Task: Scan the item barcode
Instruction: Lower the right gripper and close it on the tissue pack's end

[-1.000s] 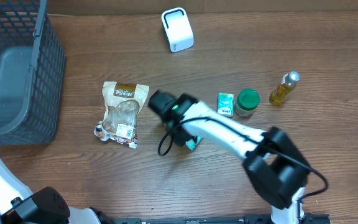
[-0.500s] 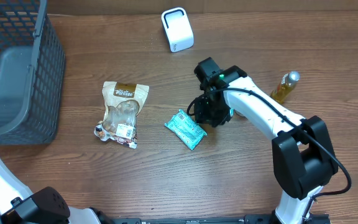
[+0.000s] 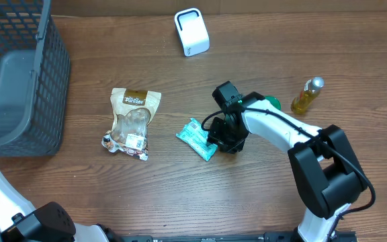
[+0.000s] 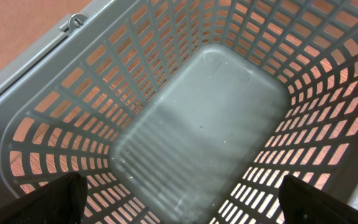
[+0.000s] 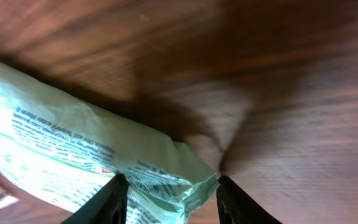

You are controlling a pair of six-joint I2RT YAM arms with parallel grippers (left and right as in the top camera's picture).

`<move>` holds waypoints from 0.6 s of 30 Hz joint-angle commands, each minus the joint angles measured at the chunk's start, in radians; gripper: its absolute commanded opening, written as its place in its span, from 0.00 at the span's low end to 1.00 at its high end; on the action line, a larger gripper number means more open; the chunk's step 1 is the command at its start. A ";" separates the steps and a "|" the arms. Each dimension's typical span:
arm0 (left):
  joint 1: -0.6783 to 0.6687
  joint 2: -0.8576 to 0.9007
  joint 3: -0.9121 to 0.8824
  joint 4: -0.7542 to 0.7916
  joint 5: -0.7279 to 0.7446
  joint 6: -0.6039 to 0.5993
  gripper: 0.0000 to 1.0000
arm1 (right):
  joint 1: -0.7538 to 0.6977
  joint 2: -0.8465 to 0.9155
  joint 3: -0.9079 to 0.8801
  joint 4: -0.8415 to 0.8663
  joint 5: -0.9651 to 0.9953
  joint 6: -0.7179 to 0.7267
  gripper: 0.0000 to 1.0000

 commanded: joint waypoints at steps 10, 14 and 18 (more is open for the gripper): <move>-0.001 0.005 0.018 0.001 0.006 0.019 0.99 | 0.002 0.002 -0.066 0.103 0.030 0.058 0.16; -0.001 0.005 0.018 0.000 0.005 0.019 0.99 | -0.010 0.001 -0.063 0.122 0.029 0.030 0.04; -0.001 0.005 0.018 0.001 0.006 0.019 1.00 | -0.022 -0.020 -0.035 0.124 0.031 -0.108 0.04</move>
